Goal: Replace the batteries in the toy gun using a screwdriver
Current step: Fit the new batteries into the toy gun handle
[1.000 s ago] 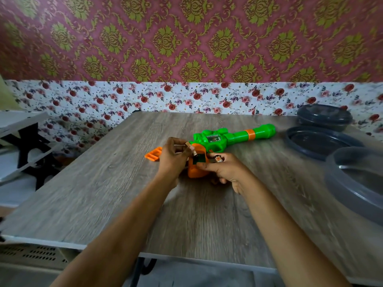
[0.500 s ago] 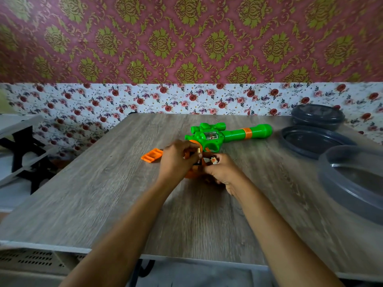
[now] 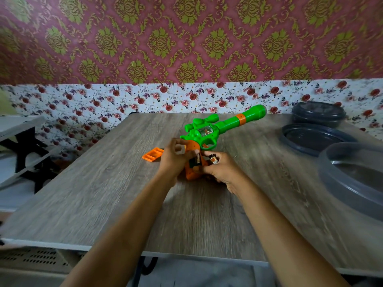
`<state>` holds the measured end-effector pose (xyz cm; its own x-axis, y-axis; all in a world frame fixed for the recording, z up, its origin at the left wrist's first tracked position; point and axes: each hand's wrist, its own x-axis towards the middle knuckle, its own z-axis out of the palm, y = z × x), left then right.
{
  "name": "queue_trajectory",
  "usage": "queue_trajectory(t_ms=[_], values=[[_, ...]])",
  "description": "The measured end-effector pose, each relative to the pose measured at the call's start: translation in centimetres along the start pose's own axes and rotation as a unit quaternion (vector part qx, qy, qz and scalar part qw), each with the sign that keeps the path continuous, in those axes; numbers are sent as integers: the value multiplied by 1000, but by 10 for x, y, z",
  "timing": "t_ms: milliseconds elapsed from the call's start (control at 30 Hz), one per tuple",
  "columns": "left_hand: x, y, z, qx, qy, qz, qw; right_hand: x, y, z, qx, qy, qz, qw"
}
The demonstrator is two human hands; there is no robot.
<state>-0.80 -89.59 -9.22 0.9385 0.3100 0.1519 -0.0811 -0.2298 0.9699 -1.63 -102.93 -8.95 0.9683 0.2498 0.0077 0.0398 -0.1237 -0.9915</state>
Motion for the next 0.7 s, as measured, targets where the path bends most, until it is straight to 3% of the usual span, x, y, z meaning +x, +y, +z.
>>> queue_trajectory(t_ms=[133, 233, 400, 533, 700], values=[[4, 4, -3, -88, -53, -111, 988, 3, 4, 2, -11, -7, -9, 1000], [6, 9, -4, -107, -107, -148, 977, 4, 5, 2, -20, -11, -17, 1000], [12, 16, -1, -147, -126, -212, 958, 4, 3, 1, -10, -7, -10, 1000], [6, 18, 4, -111, -45, -173, 978, -1, -2, 0, -7, -8, -6, 1000], [1, 18, 5, -120, -39, -150, 981, -1, -3, 1, -3, 6, 12, 1000]])
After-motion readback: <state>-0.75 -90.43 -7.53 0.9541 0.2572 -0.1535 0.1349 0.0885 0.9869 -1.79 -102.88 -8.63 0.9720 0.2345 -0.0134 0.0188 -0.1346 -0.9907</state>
